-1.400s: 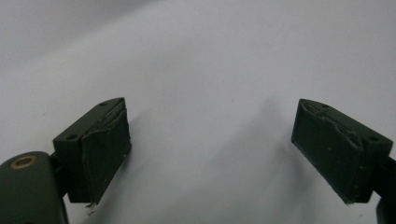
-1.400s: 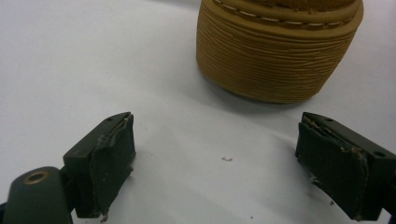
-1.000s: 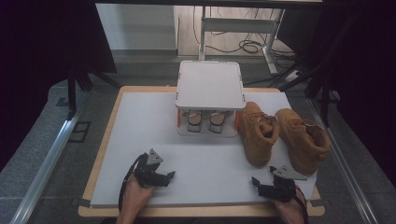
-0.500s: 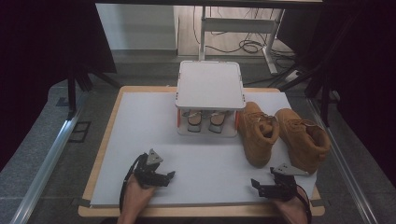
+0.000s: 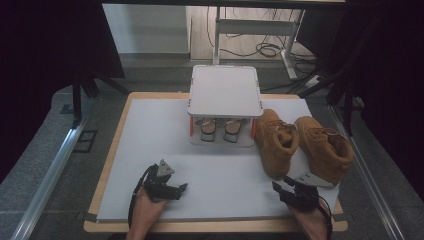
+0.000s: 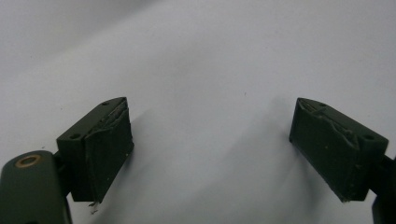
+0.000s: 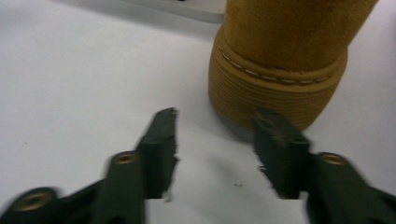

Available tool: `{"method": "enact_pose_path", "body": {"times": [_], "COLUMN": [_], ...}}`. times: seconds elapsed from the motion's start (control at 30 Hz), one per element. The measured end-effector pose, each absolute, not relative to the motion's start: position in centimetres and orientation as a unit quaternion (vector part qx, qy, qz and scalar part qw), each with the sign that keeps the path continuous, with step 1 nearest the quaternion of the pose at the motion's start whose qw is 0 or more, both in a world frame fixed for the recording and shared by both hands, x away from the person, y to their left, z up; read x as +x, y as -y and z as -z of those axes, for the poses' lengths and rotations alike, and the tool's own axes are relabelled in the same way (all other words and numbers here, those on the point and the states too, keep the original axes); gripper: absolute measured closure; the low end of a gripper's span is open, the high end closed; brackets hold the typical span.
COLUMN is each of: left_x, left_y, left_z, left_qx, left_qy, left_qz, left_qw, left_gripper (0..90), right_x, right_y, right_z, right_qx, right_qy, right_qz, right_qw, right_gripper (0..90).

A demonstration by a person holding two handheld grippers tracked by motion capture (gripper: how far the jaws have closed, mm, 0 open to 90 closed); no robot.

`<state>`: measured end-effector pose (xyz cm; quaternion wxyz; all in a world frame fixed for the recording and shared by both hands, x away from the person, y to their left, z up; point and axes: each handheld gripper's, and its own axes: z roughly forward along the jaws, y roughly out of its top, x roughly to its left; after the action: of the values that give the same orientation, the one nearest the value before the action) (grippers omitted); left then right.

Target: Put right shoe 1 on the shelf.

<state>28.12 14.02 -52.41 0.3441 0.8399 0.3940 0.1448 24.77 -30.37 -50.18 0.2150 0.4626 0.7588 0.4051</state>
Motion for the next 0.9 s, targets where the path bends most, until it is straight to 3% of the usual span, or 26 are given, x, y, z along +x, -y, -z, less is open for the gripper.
{"method": "enact_pose_path", "body": {"times": [0.23, 0.37, 0.9], "left_x": [28.1, 28.1, 28.1], "left_y": [-14.0, -14.0, -14.0], "left_z": [52.4, 52.4, 52.4], "left_qx": [0.84, 0.84, 0.84], "left_qy": [-0.394, -0.394, -0.394], "left_qz": [-0.145, -0.145, -0.146], "left_qw": [0.344, 0.344, 0.344], "left_gripper": [12.9, 12.9, 13.0], "right_x": [25.4, 26.0, 27.8], "right_y": [29.5, 28.9, 27.6], "right_z": [50.3, 50.4, 51.4], "right_qx": [0.445, 0.431, 0.436], "right_qy": [-0.772, -0.781, -0.788], "right_qz": [-0.397, -0.39, -0.366], "right_qw": [0.22, 0.226, 0.235], "right_gripper": [81.3, 89.5, 90.0]}}
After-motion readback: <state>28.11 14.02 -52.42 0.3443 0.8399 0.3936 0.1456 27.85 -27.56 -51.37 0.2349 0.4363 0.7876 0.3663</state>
